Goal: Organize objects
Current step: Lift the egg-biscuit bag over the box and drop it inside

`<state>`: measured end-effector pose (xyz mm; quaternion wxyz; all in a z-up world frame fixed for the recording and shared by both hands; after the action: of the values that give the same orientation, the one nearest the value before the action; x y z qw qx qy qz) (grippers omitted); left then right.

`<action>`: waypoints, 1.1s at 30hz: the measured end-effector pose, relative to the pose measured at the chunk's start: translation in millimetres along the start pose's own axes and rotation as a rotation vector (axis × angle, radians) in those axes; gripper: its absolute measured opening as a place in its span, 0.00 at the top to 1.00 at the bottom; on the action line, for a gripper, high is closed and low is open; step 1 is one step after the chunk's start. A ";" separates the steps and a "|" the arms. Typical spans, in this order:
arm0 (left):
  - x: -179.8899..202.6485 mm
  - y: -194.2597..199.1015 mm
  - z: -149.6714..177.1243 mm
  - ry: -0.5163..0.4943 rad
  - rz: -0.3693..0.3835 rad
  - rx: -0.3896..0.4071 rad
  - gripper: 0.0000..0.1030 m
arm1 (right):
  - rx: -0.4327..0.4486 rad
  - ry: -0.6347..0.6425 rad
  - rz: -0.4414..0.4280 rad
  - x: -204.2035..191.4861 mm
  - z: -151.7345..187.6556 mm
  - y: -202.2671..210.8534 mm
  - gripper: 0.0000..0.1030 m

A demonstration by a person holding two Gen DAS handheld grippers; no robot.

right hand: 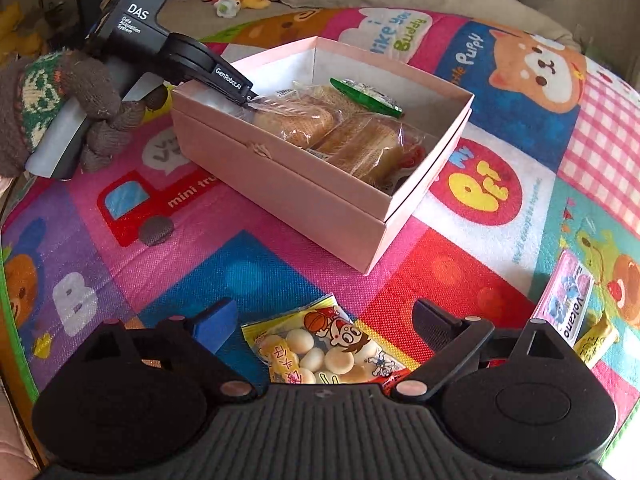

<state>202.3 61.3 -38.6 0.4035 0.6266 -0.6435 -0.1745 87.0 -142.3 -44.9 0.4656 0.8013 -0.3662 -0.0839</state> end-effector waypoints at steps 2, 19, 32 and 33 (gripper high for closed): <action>-0.1 -0.1 -0.1 0.001 0.001 0.001 0.86 | -0.012 -0.026 -0.015 -3.3 5.8 4.0 0.08; -0.7 1.0 0.0 0.008 0.006 0.001 0.85 | -0.020 0.046 0.052 -12.6 3.8 -1.4 0.07; 0.2 1.1 -0.4 0.007 0.004 0.002 0.85 | -0.055 -0.037 -0.002 -29.2 27.6 22.3 0.45; 0.2 1.2 -0.2 0.007 0.006 0.003 0.85 | -0.057 -0.044 0.000 -29.8 29.5 24.5 0.46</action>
<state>201.6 61.4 -37.5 0.4053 0.6260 -0.6441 -0.1700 39.1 -150.0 -47.5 0.4801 0.7857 -0.3737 -0.1120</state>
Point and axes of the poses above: each gripper's, at about its wrist camera, not at the fingertips, and y roughly against the way its jaws point, x to its right, z to its underside, the point moved 8 cm from there along -y, roughly the way its jaws point, and after that the axes turned 15 degrees about y, right-handed, at the moved point
